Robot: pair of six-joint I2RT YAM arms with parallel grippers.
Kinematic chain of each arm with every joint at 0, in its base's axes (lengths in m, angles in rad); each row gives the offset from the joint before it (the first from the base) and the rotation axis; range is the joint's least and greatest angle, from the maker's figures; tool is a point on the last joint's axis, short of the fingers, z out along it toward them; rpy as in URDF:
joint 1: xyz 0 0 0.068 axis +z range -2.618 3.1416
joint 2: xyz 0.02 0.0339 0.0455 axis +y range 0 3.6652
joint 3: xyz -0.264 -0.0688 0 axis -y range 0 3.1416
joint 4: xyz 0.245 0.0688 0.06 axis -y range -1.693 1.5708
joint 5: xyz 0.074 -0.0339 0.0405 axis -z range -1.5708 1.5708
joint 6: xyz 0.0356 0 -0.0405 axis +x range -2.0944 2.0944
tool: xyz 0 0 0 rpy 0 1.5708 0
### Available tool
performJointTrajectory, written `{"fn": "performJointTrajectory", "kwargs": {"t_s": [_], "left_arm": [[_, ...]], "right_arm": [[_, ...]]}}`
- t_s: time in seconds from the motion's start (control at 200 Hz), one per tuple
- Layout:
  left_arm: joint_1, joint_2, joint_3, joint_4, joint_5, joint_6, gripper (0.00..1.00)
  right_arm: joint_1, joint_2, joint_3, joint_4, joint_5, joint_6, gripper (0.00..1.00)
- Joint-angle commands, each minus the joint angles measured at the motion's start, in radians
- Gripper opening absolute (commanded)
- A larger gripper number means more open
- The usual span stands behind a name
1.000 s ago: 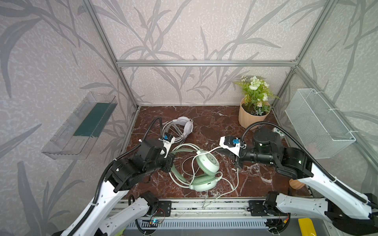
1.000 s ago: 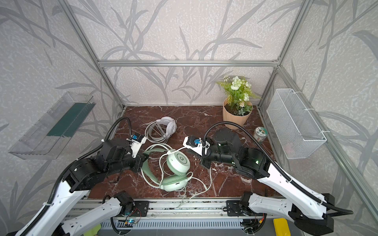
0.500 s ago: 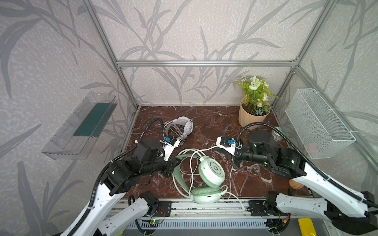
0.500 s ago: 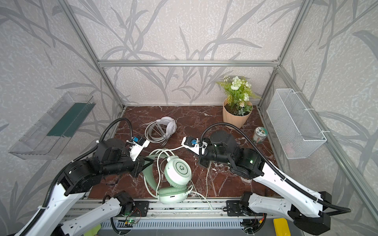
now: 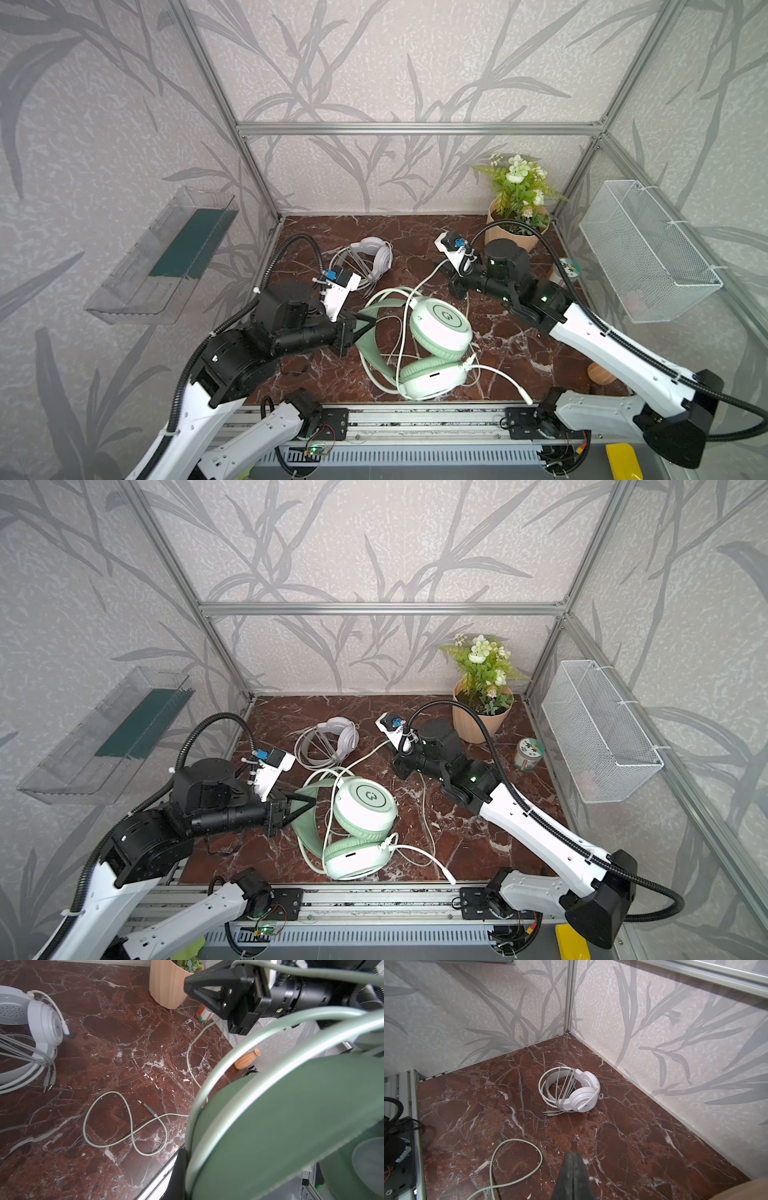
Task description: Wrap the headphones
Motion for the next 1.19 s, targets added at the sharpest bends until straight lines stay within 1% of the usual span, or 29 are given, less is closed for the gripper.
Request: {"fn": "performJointTrajectory", "kwargs": {"t_s": [0.0, 0.2, 0.345, 0.435, 0.56, 0.67, 0.78, 0.86, 0.905, 1.045, 1.189], "left_arm": [[-0.006, -0.039, 0.073, 0.203, 0.108, -0.112, 0.00], [-0.005, -0.013, 0.092, 0.302, 0.064, -0.221, 0.00], [-0.005, -0.006, 0.099, 0.334, 0.020, -0.270, 0.00], [-0.004, -0.013, 0.103, 0.330, -0.059, -0.307, 0.00], [-0.004, -0.013, 0.108, 0.323, -0.128, -0.350, 0.00], [-0.003, 0.013, 0.134, 0.280, -0.161, -0.372, 0.00], [-0.004, 0.043, 0.173, 0.212, -0.194, -0.383, 0.00], [-0.003, 0.057, 0.211, 0.153, -0.253, -0.366, 0.00], [-0.002, 0.061, 0.225, 0.127, -0.290, -0.361, 0.00], [0.007, 0.092, 0.261, 0.068, -0.357, -0.342, 0.00], [0.025, 0.128, 0.287, 0.040, -0.384, -0.332, 0.00]], "right_arm": [[-0.017, 0.028, -0.061, 0.086, -0.019, 0.110, 0.00], [-0.017, 0.055, -0.158, 0.218, -0.118, 0.223, 0.00], [-0.017, 0.043, -0.233, 0.309, -0.183, 0.270, 0.16], [-0.017, 0.029, -0.274, 0.341, -0.179, 0.300, 0.25], [-0.017, 0.040, -0.357, 0.464, -0.185, 0.367, 0.42], [-0.015, 0.081, -0.379, 0.506, -0.205, 0.390, 0.50], [-0.015, 0.094, -0.418, 0.562, -0.195, 0.395, 0.54], [-0.015, 0.097, -0.450, 0.582, -0.189, 0.399, 0.56], [-0.015, 0.099, -0.466, 0.582, -0.185, 0.403, 0.56], [-0.014, 0.087, -0.534, 0.594, -0.167, 0.425, 0.57], [0.001, 0.048, -0.591, 0.572, -0.161, 0.441, 0.60]]}}
